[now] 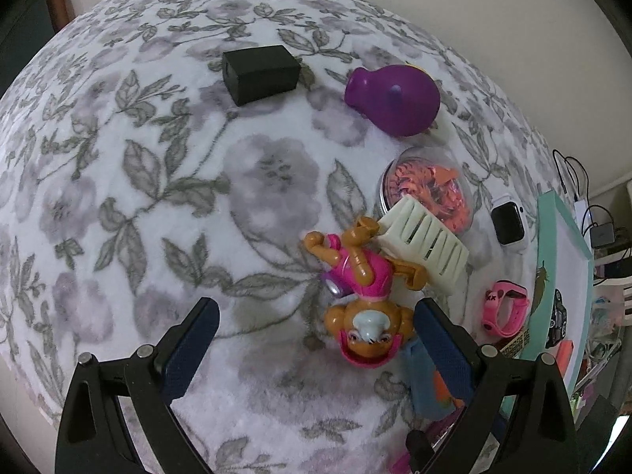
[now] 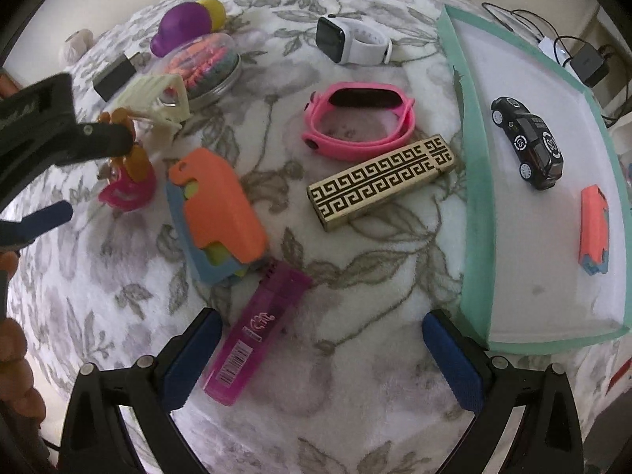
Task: Organize rigid objects
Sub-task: 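Grasp the toy figure with the left gripper while the right grasps the pink lighter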
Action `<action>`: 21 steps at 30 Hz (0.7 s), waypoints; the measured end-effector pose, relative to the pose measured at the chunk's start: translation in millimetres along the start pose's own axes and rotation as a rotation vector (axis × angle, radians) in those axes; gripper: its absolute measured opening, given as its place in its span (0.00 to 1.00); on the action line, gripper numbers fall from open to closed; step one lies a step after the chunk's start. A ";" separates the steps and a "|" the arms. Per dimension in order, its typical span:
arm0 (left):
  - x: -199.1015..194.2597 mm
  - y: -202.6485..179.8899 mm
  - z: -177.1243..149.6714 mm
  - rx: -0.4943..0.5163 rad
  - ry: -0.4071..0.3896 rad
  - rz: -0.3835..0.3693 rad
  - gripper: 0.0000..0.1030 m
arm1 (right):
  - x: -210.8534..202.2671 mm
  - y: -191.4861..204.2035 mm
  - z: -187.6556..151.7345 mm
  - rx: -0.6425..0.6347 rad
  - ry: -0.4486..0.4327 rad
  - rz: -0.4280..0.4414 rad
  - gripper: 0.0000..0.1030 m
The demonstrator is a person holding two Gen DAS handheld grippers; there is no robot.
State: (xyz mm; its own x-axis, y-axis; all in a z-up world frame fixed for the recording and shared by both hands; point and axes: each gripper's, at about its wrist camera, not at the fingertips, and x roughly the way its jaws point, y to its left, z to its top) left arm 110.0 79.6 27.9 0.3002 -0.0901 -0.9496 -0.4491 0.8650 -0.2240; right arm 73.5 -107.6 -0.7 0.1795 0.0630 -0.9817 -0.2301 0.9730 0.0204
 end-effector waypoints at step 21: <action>20.0 -18.3 8.0 0.042 0.015 0.007 0.46 | -13.4 -4.1 8.8 0.004 -0.013 -0.020 0.59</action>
State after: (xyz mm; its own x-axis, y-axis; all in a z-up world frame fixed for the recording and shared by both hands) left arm 131.0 66.0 14.8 0.2845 -0.0915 -0.9543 -0.4154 0.8854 -0.2087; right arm 80.5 -110.5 14.1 0.1968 0.0466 -0.9793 -0.2221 0.9750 0.0018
